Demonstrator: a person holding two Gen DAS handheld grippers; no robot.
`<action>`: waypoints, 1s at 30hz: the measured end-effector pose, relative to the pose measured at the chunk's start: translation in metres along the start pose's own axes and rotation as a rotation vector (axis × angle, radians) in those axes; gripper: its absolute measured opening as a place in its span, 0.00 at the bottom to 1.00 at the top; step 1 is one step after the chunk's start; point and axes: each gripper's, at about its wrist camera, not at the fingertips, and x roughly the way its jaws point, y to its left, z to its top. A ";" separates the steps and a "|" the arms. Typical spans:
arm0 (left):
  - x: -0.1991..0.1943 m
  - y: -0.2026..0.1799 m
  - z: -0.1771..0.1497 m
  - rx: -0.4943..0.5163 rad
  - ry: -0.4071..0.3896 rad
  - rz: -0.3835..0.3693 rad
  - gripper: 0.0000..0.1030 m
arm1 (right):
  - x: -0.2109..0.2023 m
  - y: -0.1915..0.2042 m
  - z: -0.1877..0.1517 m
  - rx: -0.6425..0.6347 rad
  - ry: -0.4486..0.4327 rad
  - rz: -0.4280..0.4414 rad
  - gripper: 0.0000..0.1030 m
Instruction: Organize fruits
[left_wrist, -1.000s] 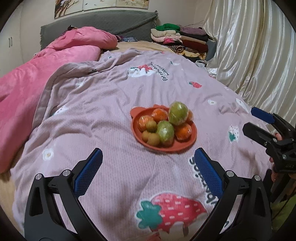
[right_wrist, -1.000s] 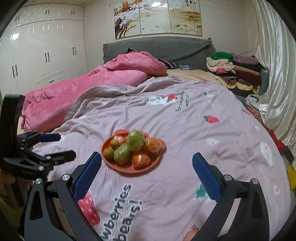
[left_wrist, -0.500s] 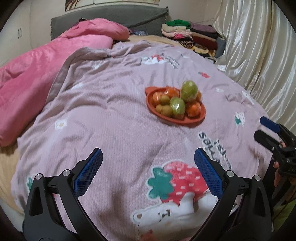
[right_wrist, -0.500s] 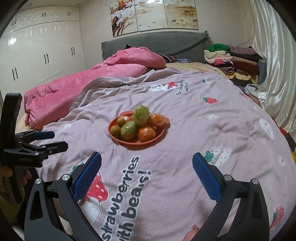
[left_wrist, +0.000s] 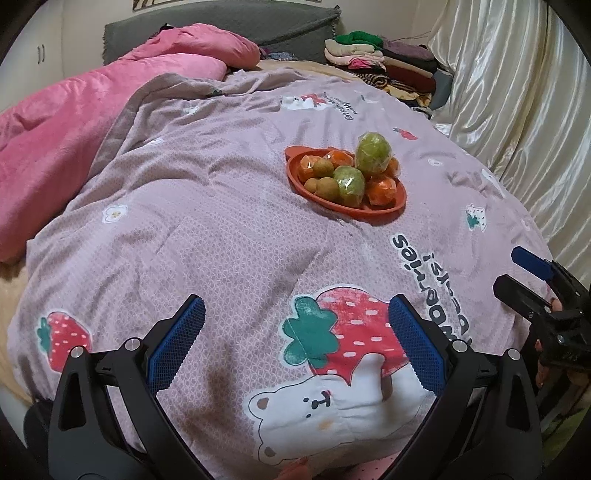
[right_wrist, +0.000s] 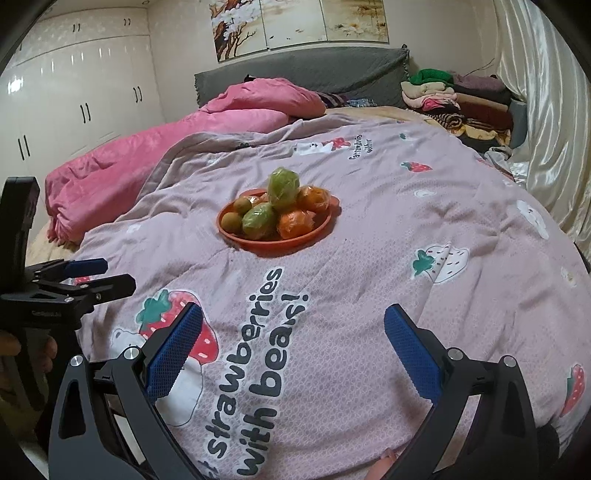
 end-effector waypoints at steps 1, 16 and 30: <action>0.001 0.000 0.000 -0.001 0.001 0.003 0.91 | 0.001 0.001 0.000 0.001 0.002 0.002 0.95; 0.005 -0.003 -0.001 0.009 0.019 0.010 0.91 | 0.005 0.001 -0.003 -0.004 0.021 0.000 0.96; 0.007 -0.002 -0.002 0.010 0.029 0.011 0.91 | 0.004 0.002 -0.003 -0.010 0.023 -0.009 0.96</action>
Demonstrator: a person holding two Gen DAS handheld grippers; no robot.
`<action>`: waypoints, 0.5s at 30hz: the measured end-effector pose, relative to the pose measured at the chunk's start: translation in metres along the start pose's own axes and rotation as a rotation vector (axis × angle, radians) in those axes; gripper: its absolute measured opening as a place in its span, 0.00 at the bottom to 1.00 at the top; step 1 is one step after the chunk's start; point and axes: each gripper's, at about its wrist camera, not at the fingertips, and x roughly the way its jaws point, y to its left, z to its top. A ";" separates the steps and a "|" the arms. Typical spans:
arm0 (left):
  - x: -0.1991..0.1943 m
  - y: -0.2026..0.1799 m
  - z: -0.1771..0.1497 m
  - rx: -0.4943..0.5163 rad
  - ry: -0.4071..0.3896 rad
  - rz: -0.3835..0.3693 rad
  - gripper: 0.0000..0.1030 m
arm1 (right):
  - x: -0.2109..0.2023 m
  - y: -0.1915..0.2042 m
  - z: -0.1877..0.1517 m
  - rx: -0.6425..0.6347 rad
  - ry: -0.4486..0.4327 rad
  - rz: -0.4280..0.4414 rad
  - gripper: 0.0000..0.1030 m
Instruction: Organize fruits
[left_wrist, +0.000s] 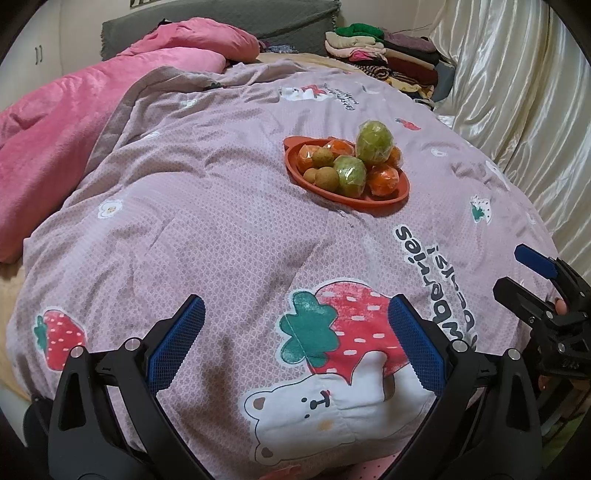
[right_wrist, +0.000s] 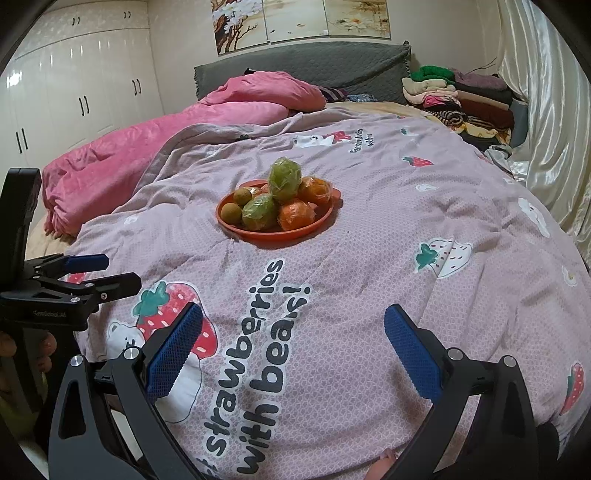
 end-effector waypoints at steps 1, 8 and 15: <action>0.000 0.000 0.000 -0.001 0.000 -0.001 0.91 | 0.000 0.001 0.000 -0.001 0.001 0.003 0.96; 0.000 -0.001 0.001 0.001 -0.003 0.005 0.91 | 0.001 0.000 0.000 -0.003 0.004 0.002 0.96; 0.000 -0.002 0.003 0.006 -0.003 0.010 0.91 | 0.001 0.002 -0.001 -0.008 0.004 -0.005 0.96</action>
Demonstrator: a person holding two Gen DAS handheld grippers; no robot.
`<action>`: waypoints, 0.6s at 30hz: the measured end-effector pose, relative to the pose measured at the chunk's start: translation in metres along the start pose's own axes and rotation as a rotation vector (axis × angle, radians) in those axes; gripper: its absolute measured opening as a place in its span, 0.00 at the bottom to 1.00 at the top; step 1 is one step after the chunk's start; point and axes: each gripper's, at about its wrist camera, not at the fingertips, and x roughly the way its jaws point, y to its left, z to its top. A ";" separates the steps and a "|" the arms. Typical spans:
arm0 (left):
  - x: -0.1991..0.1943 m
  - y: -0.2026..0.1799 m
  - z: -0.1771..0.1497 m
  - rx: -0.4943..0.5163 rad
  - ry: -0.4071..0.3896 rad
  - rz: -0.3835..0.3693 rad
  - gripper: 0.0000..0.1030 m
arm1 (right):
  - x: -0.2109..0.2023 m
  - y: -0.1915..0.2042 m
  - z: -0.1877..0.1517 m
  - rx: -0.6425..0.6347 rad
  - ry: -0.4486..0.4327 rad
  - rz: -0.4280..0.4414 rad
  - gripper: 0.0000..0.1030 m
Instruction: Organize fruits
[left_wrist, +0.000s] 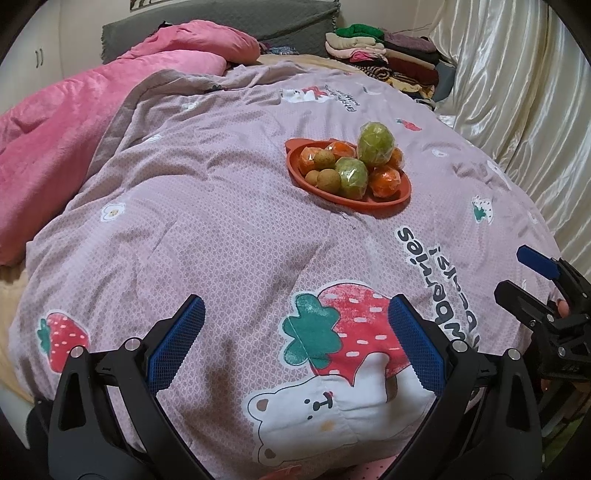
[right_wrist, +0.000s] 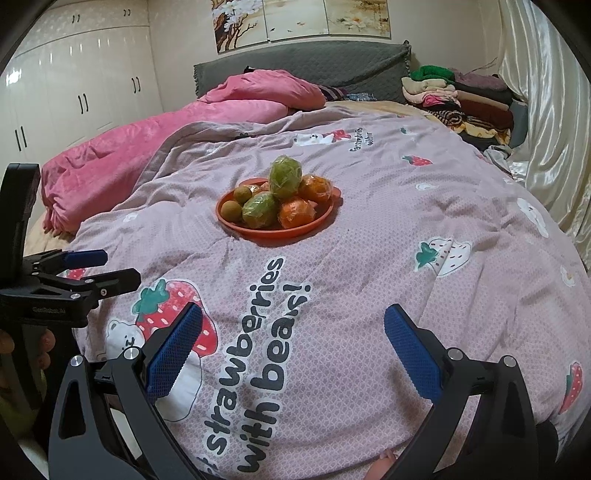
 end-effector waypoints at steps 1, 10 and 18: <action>0.000 0.000 0.000 0.000 0.002 0.001 0.91 | 0.000 0.000 0.000 0.000 0.000 -0.001 0.96; 0.000 0.001 0.001 0.003 -0.002 0.007 0.91 | -0.002 0.001 0.000 -0.006 -0.004 -0.003 0.96; -0.001 0.001 0.001 0.001 -0.005 0.010 0.91 | -0.001 0.000 0.000 0.000 0.000 0.000 0.96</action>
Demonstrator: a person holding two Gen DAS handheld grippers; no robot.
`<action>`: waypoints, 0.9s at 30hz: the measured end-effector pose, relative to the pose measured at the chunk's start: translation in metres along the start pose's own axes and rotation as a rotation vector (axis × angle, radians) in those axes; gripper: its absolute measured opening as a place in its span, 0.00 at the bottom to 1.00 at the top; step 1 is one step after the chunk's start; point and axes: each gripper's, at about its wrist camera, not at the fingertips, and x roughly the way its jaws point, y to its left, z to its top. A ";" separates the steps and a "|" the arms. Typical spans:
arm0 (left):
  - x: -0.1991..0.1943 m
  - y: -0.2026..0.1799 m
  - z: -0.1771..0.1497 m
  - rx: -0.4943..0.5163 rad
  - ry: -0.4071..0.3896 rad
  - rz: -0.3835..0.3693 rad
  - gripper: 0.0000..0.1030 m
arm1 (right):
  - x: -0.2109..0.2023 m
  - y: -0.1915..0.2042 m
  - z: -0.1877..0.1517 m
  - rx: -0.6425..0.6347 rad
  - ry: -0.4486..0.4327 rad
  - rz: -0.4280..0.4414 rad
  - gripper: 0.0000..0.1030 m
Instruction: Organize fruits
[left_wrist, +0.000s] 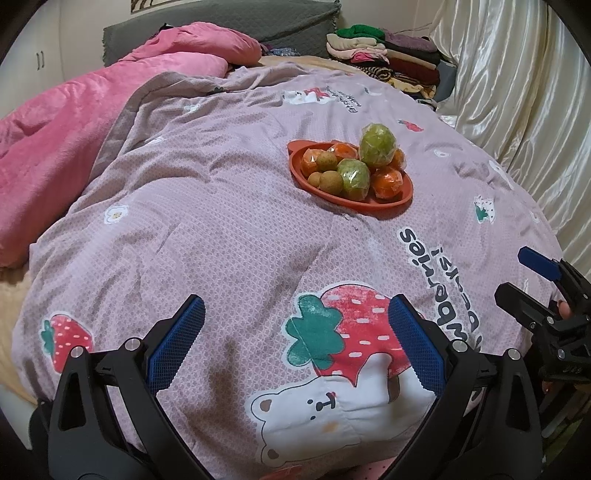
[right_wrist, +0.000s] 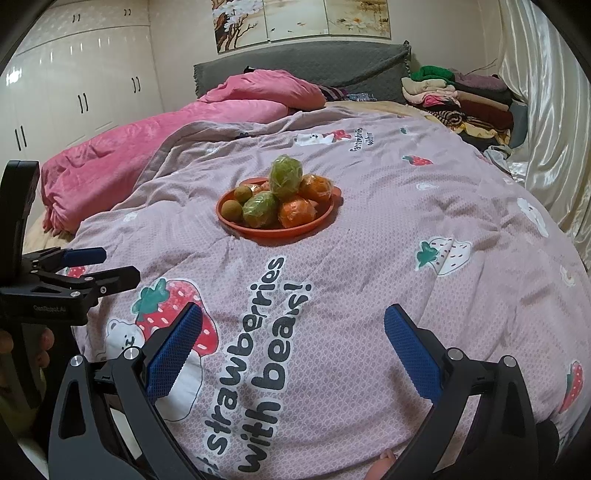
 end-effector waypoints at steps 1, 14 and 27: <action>0.000 0.000 0.000 0.001 0.000 0.000 0.91 | 0.000 0.000 0.000 0.001 0.002 -0.002 0.96; 0.000 0.000 0.000 0.003 0.002 -0.009 0.91 | 0.002 -0.003 -0.001 0.016 0.002 -0.003 0.96; -0.003 -0.001 0.002 0.005 -0.020 0.011 0.91 | 0.001 -0.008 -0.001 0.037 -0.008 -0.007 0.96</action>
